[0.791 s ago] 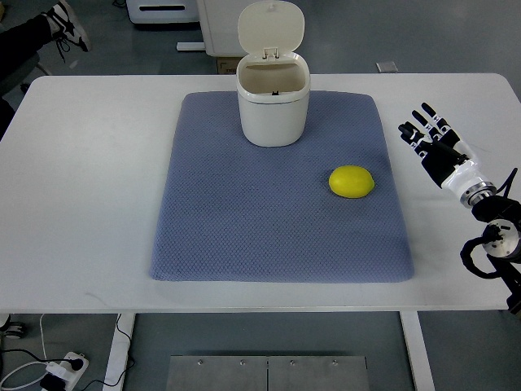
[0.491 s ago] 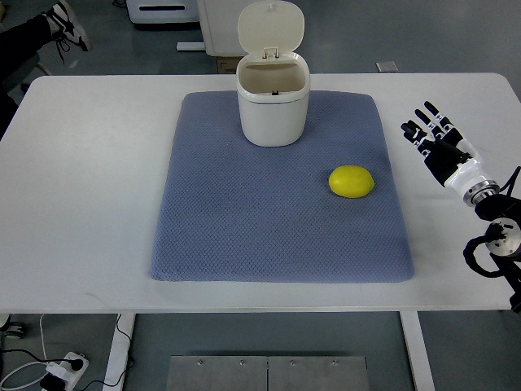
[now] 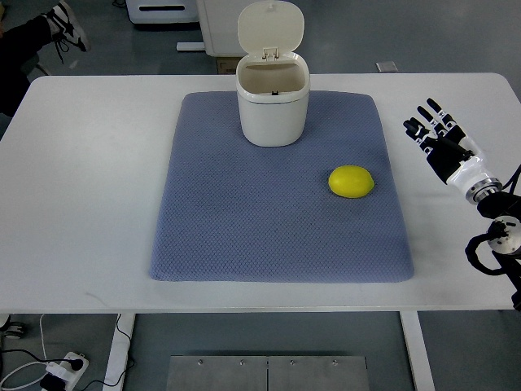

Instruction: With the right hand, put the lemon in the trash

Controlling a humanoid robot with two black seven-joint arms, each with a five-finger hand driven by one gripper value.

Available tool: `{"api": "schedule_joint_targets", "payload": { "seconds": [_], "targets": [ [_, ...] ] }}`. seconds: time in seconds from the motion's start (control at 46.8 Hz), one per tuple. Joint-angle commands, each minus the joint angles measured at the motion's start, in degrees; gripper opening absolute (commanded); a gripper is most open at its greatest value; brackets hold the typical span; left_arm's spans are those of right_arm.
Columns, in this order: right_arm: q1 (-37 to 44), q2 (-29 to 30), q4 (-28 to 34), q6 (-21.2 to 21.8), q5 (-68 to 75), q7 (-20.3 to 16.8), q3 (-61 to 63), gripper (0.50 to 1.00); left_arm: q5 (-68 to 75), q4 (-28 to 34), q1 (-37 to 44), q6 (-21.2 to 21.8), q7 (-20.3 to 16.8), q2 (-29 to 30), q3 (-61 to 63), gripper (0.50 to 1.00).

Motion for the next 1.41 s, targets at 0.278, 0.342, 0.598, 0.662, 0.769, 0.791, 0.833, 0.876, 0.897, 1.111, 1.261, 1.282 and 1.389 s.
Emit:
{"api": "schedule_joint_targets", "payload": {
  "seconds": [0.278,0.342,0.598,0.662,0.769,0.791,0.833,0.876,0.897,1.111,1.261,1.282,1.389],
  "targets": [
    [2.1,-3.1,0.7,3.9,-0.6,0.0,-2.8,0.998,0.0,0.0,0.0,0.0,0.0,0.0,0.0,1.000],
    [2.8,-4.3,1.1,3.9,-0.6,0.1,-4.7,0.998,0.0,0.0,0.0,0.0,0.0,0.0,0.0,1.000],
    [5.6,-9.1,1.6,3.9,-0.7,3.6,-12.7,0.993,0.0,0.0,0.0,0.0,0.0,0.0,0.0,1.000],
    [5.8,-9.8,1.9,3.9,-0.7,3.9,-13.7,0.993,0.0,0.0,0.0,0.0,0.0,0.0,0.0,1.000],
    [5.7,-10.2,2.6,3.9,-0.7,4.1,-13.9,0.991,0.0,0.0,0.0,0.0,0.0,0.0,0.0,1.000],
    [5.7,-10.4,2.6,3.9,-0.7,4.1,-14.1,0.991,0.0,0.0,0.0,0.0,0.0,0.0,0.0,1.000],
    [5.7,-10.5,2.8,3.9,-0.8,4.1,-14.2,0.991,0.0,0.0,0.0,0.0,0.0,0.0,0.0,1.000],
    [5.7,-10.6,3.3,3.9,-1.3,4.1,-14.5,0.991,0.0,0.0,0.0,0.0,0.1,0.0,0.0,1.000],
    [5.7,-10.6,3.5,3.9,-1.6,4.1,-14.7,0.991,0.0,0.0,0.0,0.0,0.0,0.0,0.0,1.000],
    [6.3,-11.3,6.5,3.9,-7.0,4.5,-16.6,0.989,0.0,0.0,0.0,0.0,0.0,0.0,0.0,1.000],
    [8.9,-11.3,6.6,3.9,-8.8,7.2,-21.9,0.987,0.0,0.0,0.0,0.0,0.0,0.0,0.0,1.000],
    [9.4,-11.4,6.6,3.9,-8.9,7.6,-22.8,0.987,0.0,0.0,0.0,0.0,0.0,0.0,0.0,1.000],
    [11.5,-11.9,6.6,3.9,-9.2,8.9,-26.7,0.987,0.0,0.0,0.0,0.0,0.0,0.0,0.0,1.000]
  ]
}}
